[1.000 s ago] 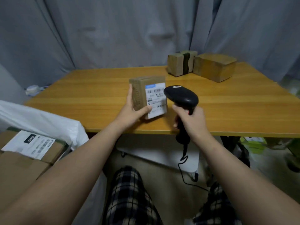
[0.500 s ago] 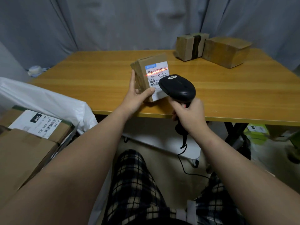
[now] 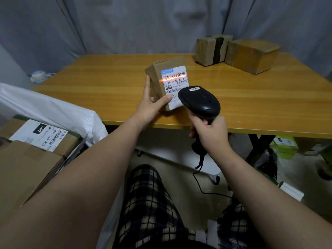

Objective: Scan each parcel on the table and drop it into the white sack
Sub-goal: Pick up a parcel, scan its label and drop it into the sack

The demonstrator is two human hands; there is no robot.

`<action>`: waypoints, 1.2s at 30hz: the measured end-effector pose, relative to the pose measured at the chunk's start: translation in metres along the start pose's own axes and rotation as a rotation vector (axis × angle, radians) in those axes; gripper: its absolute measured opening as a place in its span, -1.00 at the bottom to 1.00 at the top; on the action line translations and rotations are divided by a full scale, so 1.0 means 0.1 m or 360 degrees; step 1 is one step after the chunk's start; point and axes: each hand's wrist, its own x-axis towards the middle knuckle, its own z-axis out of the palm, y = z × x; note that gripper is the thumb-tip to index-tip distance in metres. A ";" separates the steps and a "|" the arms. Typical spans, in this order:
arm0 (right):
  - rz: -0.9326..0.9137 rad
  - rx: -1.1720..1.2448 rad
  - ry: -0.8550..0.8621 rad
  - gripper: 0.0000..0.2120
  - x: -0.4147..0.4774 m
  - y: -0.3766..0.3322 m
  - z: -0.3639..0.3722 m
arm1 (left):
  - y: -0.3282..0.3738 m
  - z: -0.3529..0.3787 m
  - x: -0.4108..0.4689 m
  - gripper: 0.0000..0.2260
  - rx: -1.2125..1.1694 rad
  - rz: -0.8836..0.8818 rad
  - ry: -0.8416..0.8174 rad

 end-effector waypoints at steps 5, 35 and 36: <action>-0.0016 0.0044 -0.0010 -0.63 0.01 0.01 0.00 | -0.01 0.00 0.01 -0.11 0.0006 -0.0003 0.0015; 0.0047 0.0054 -0.0024 -0.71 -0.04 -0.07 -0.03 | 0.10 0.10 -0.15 -0.15 0.0042 0.0069 0.0262; 0.0046 0.0070 -0.0041 -0.74 -0.02 -0.11 0.00 | 0.14 0.09 -0.19 -0.17 0.0014 0.0075 0.0305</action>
